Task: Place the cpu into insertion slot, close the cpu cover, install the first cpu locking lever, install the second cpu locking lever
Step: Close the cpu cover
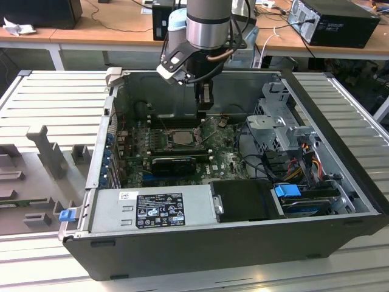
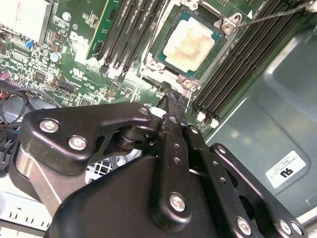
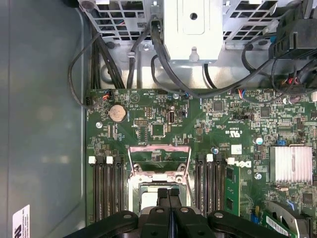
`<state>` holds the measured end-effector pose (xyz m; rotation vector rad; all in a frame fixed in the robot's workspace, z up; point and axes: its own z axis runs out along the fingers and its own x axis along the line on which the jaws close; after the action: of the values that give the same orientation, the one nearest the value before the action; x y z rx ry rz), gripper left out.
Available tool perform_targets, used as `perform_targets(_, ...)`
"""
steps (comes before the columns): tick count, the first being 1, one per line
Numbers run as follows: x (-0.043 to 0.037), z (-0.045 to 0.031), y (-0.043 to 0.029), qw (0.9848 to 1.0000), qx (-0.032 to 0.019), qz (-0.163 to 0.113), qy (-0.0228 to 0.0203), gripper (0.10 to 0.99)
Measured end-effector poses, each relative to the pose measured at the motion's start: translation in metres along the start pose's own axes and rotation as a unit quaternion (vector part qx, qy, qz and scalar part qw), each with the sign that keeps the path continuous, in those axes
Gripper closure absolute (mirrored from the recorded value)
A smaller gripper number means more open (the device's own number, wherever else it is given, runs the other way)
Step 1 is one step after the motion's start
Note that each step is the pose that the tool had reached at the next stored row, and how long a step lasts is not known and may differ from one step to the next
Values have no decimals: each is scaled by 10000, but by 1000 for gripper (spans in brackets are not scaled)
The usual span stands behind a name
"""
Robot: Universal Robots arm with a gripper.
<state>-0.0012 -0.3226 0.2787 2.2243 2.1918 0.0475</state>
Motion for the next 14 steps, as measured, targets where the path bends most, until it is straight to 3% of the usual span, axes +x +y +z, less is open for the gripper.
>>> perform_targets(14, 3, 6, 183, 10000, 0, 0, -1, 980)
